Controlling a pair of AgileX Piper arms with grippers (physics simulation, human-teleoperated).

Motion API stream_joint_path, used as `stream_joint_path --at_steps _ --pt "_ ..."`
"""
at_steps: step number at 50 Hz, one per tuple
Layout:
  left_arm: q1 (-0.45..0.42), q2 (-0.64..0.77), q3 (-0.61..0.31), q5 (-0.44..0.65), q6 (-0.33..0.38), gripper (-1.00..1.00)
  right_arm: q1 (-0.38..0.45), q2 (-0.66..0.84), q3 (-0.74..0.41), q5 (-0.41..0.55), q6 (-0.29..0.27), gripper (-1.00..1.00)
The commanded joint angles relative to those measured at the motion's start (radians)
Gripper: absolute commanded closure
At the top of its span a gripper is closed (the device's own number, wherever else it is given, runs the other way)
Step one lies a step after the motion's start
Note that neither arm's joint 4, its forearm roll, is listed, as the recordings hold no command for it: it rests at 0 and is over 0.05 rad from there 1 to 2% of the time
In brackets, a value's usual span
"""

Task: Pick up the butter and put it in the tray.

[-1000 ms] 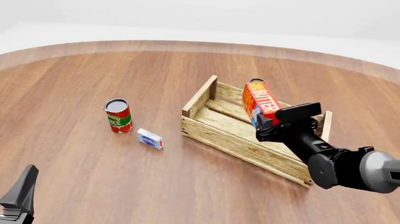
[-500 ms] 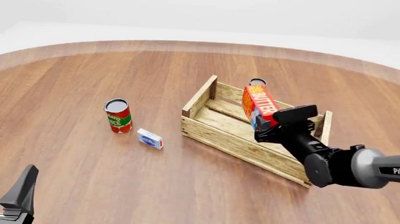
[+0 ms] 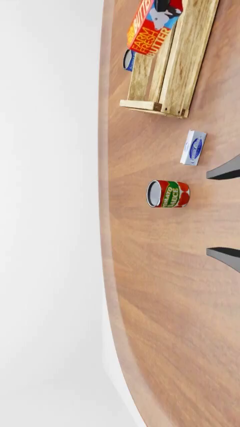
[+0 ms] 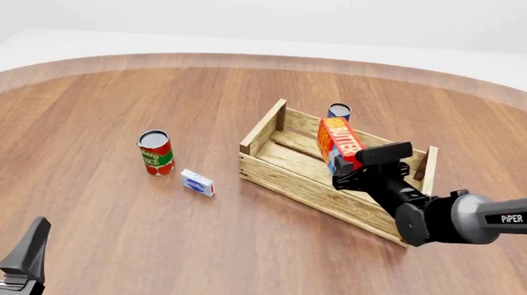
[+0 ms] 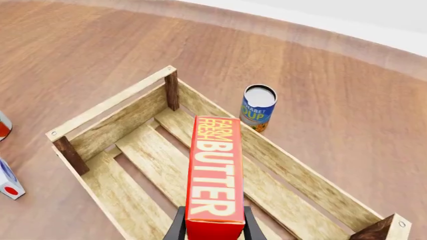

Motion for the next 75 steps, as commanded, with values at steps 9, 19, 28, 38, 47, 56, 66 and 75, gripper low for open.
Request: stream_joint_path --at_steps 9,19,28,38,47,56,66,75 --pt "0.0 0.0 0.0 0.0 0.0 -1.0 -0.012 0.019 -0.021 -0.016 0.019 1.0" --pt "0.0 0.0 0.0 0.0 0.0 -1.0 -0.012 0.035 -0.021 -0.025 0.023 1.0" --pt "0.0 0.0 0.0 0.0 0.0 -1.0 -0.013 0.047 -0.028 -0.026 0.022 1.0" --pt "0.0 0.0 0.0 0.0 0.0 -1.0 -0.013 0.043 -0.025 -0.028 0.019 1.0" --pt "0.0 0.0 0.0 0.0 0.0 -1.0 -0.013 0.033 -0.021 -0.027 0.014 -1.0" --pt "0.0 0.0 0.0 0.0 0.0 -1.0 -0.008 0.026 -0.016 -0.03 0.014 -1.0" --pt "0.0 0.0 0.0 0.0 0.0 -1.0 -0.011 0.013 -0.013 -0.027 0.015 -1.0" --pt "0.0 0.0 0.0 0.0 0.0 -1.0 -0.013 -0.031 -0.001 -0.011 0.013 -1.0"
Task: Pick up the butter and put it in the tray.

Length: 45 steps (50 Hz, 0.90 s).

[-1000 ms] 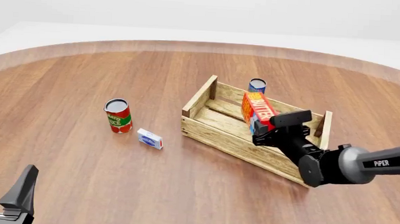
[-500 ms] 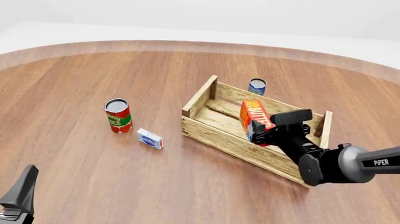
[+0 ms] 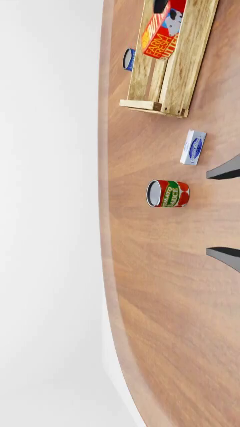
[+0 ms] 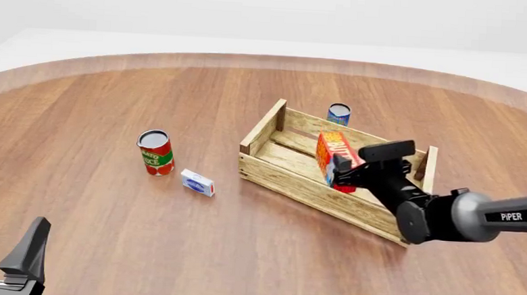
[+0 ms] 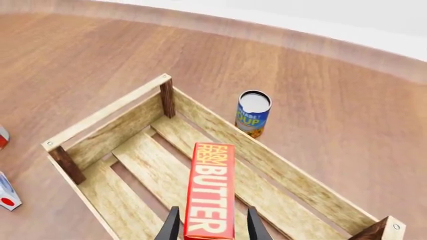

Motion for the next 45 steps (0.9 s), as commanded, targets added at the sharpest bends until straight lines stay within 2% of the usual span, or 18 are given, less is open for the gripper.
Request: stream_joint_path --at_steps 1,45 --pt "0.0 0.0 0.0 0.0 0.0 -1.0 -0.002 -0.043 0.012 0.013 -0.003 -1.0" --pt "0.0 0.0 0.0 0.0 0.0 -1.0 0.043 -0.274 0.107 0.056 0.003 -1.0"
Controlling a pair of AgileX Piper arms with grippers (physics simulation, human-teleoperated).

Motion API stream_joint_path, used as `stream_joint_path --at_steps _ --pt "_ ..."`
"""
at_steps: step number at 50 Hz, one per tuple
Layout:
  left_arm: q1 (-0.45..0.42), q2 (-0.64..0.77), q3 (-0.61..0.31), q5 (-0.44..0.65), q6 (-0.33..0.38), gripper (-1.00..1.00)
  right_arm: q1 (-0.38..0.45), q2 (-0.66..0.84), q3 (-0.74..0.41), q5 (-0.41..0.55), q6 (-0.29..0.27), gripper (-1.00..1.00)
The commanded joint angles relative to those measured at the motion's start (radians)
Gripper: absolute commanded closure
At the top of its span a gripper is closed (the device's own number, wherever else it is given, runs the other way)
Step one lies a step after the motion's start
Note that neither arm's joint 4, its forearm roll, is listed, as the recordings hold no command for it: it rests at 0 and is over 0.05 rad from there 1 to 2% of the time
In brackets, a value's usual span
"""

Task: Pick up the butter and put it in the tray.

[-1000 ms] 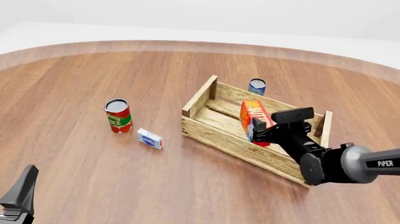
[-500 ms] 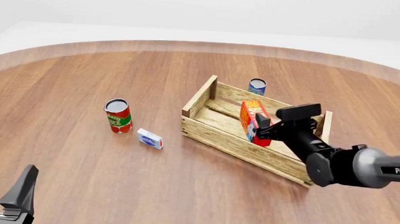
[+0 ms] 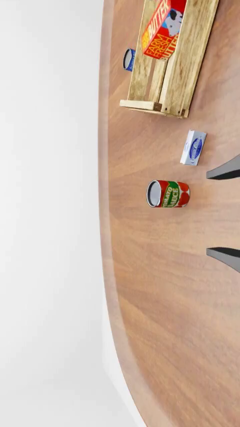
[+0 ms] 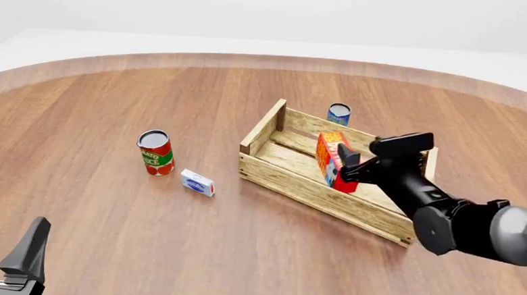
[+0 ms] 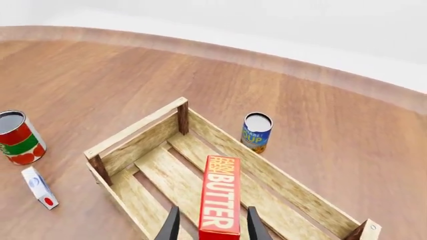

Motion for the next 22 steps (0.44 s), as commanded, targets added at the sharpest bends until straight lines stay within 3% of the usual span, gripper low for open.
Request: stream_joint_path --at_steps 1,22 --pt "0.0 0.0 0.0 0.0 0.0 -1.0 0.008 -0.072 0.031 0.009 0.007 -1.0" --pt "0.0 0.0 0.0 0.0 0.0 -1.0 0.003 -0.187 0.098 0.015 0.026 -1.0"
